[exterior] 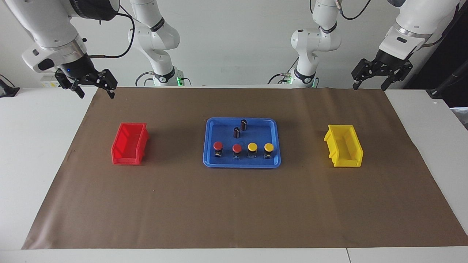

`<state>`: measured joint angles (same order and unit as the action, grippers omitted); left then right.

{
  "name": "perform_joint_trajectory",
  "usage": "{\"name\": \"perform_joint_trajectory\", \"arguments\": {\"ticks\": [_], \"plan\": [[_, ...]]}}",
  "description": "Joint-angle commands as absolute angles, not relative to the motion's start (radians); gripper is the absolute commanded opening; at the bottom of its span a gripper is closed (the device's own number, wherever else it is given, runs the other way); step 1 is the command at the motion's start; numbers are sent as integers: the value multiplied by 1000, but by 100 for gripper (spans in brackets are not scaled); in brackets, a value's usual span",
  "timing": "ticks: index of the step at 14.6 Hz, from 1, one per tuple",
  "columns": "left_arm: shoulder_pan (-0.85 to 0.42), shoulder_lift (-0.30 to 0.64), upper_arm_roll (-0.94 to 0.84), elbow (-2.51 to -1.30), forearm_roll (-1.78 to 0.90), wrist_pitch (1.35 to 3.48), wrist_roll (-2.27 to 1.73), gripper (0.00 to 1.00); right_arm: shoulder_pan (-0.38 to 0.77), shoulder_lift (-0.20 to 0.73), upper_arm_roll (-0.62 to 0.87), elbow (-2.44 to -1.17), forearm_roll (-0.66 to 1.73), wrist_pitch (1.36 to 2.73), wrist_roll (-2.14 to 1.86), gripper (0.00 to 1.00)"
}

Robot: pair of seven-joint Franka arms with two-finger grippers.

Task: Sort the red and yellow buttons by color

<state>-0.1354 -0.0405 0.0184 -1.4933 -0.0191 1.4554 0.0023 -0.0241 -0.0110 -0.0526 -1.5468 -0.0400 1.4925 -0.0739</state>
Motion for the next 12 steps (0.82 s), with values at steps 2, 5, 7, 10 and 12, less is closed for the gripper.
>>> {"name": "perform_joint_trajectory", "arguments": {"ticks": [2,5,7,10,12], "plan": [[-123,-67,14,-1520,-18,1450,15,100,-35,-17,-48,-1552,-37,1482,-87,100],[-123,-67,14,-1520,-18,1450,15,100,-38,-17,-48,-1551,-20,1493,-81,100],[-123,-67,14,-1520,-18,1450,15,100,-37,-21,-49,-1557,-21,1493,-80,100],[-121,-67,14,-1520,-18,1450,15,100,-40,-21,-51,-1549,-15,1471,-125,100],[-123,-67,14,-1520,-18,1450,15,100,-22,-15,-40,-1555,-20,1492,-121,100]]}}
